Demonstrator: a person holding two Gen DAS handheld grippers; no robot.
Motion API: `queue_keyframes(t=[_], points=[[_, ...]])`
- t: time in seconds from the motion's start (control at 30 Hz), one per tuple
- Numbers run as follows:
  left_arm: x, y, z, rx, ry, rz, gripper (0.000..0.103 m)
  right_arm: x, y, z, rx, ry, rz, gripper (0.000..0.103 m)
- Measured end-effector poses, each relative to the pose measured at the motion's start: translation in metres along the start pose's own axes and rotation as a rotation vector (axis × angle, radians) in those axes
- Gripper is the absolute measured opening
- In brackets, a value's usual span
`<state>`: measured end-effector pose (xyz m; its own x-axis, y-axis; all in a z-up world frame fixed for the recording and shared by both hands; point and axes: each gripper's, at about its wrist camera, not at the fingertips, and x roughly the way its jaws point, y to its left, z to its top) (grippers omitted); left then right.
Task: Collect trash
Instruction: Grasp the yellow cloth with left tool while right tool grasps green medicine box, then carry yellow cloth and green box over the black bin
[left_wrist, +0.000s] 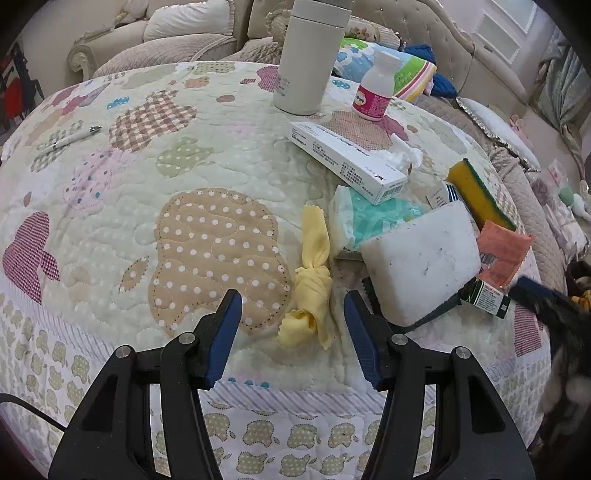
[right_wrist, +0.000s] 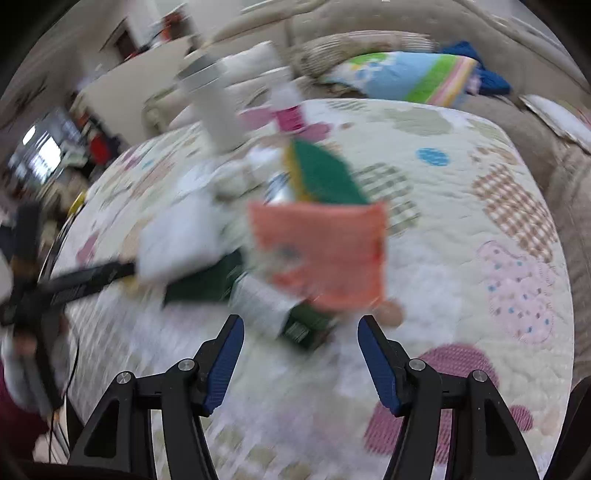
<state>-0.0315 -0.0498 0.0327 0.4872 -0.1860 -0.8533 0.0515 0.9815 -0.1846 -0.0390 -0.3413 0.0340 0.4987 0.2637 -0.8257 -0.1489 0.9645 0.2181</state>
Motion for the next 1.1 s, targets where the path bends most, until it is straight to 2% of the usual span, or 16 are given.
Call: queue_keyframes(t=[0.07, 0.13, 0.23, 0.33, 0.4, 0.43, 0.5, 0.63, 0.67, 0.7, 0.73, 0.83, 0.87, 0.93, 0.97, 1.1], points=[[0.000, 0.000, -0.001, 0.002, 0.000, 0.001, 0.056, 0.006, -0.009, 0.006, 0.037, -0.016, -0.066, 0.062], [-0.001, 0.001, -0.001, 0.004, 0.000, 0.005, 0.056, 0.014, -0.013, 0.005, 0.056, 0.011, -0.078, 0.062], [0.000, 0.003, -0.001, -0.001, 0.001, 0.004, 0.056, 0.015, -0.001, -0.007, 0.011, 0.080, -0.017, 0.062], [0.000, 0.004, 0.000, -0.002, 0.000, -0.004, 0.056, -0.001, 0.015, -0.021, -0.066, 0.076, 0.030, 0.062], [0.001, 0.004, 0.000, 0.003, 0.001, -0.005, 0.056, -0.006, 0.017, -0.023, -0.080, 0.067, 0.047, 0.062], [0.001, 0.004, 0.000, 0.002, 0.004, -0.006, 0.056, -0.006, 0.017, -0.022, -0.074, 0.070, 0.085, 0.062], [0.002, 0.004, 0.000, 0.000, 0.008, -0.011, 0.056, -0.001, 0.022, -0.020, -0.083, 0.087, 0.120, 0.062], [0.003, 0.002, 0.001, 0.000, 0.012, -0.018, 0.056, 0.020, 0.041, -0.012, -0.121, 0.088, 0.130, 0.062], [0.004, 0.001, 0.002, 0.005, 0.015, -0.020, 0.056, 0.026, 0.043, -0.010, -0.120, 0.088, 0.121, 0.057], [0.006, -0.001, 0.003, 0.011, 0.015, -0.019, 0.056, 0.029, 0.044, -0.010, -0.123, 0.090, 0.109, 0.047], [0.007, -0.002, 0.003, 0.018, 0.016, -0.016, 0.056, 0.032, 0.047, -0.010, -0.136, 0.079, 0.092, 0.045], [0.015, -0.009, 0.004, 0.048, 0.018, -0.013, 0.055, 0.030, 0.052, -0.015, -0.180, 0.070, 0.064, 0.030], [0.017, -0.011, 0.005, 0.057, 0.015, -0.005, 0.054, 0.027, 0.052, -0.017, -0.189, 0.069, 0.055, 0.028], [0.022, -0.012, 0.004, 0.060, 0.026, 0.013, 0.017, 0.020, 0.046, -0.021, -0.175, 0.066, 0.064, 0.028], [0.021, -0.012, 0.004, 0.064, 0.015, 0.029, 0.016, 0.016, 0.042, -0.023, -0.165, 0.060, 0.069, 0.028], [0.011, -0.008, -0.002, 0.032, 0.035, -0.029, 0.015, -0.007, 0.031, -0.031, -0.132, 0.021, 0.086, 0.028]])
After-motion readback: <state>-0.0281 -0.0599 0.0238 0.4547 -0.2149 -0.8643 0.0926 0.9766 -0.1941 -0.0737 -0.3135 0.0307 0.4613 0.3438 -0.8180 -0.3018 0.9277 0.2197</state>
